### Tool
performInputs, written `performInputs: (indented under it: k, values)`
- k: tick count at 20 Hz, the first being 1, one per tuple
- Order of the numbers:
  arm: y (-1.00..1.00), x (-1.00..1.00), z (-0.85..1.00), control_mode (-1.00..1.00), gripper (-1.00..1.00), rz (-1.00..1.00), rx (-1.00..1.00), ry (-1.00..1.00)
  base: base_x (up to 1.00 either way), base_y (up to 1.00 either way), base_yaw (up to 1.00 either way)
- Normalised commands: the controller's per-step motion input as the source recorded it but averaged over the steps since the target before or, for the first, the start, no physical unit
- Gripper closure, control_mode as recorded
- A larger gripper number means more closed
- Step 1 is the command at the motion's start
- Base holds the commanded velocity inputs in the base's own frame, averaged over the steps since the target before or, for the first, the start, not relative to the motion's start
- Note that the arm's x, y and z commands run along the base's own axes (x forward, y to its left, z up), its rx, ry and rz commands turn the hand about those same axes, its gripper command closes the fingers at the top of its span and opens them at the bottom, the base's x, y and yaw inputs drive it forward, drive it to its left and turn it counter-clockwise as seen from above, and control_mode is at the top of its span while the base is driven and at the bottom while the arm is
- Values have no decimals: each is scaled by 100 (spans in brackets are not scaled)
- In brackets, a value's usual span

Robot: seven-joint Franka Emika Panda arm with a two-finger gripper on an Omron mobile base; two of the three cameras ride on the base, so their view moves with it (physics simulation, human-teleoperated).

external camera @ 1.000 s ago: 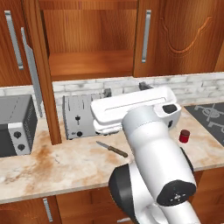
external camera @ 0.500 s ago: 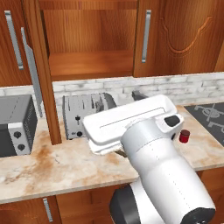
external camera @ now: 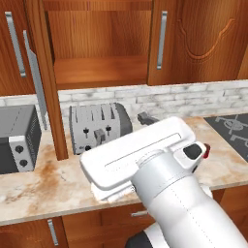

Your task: Pick the bread, place it on the cutting board, pick the jam, place it on the counter, and close the cabinet.

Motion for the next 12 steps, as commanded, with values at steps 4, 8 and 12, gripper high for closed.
performInputs:
  k: [4, 8, 12]
  values:
    - [24, -42, 0, -100, -100, 8, 0, 0, 0, 0, 0]
    - [25, -46, 0, -100, -100, 5, 0, 2, 0, 0, 0]
    - [23, -42, 0, -100, -100, 3, 0, 3, 0, 0, 0]
